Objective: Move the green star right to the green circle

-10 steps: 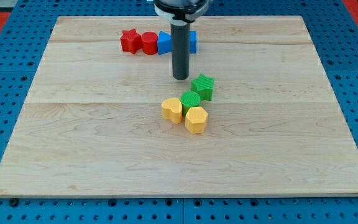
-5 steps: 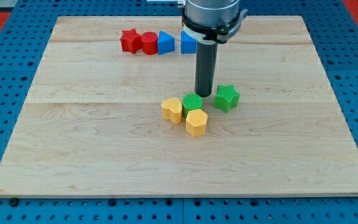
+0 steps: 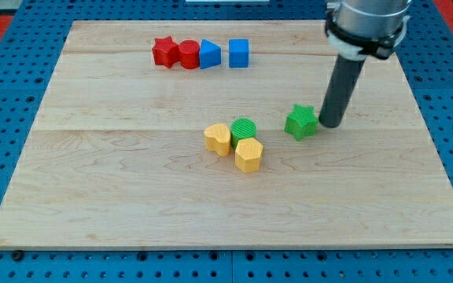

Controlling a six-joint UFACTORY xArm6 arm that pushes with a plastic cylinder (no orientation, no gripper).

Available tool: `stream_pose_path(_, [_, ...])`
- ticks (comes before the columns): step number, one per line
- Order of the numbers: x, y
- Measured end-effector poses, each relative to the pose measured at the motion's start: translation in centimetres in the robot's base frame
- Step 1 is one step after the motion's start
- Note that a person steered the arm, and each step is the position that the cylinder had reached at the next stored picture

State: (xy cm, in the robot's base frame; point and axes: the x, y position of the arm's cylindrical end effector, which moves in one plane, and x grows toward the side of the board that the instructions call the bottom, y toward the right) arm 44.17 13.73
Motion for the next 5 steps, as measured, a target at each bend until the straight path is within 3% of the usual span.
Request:
stream_pose_path(1, [1.1, -1.9])
stream_pose_path(3, [-3.5, 0.7])
stream_pose_path(4, [-4.4, -2.0])
stream_pose_path(5, [-2.6, -5.2])
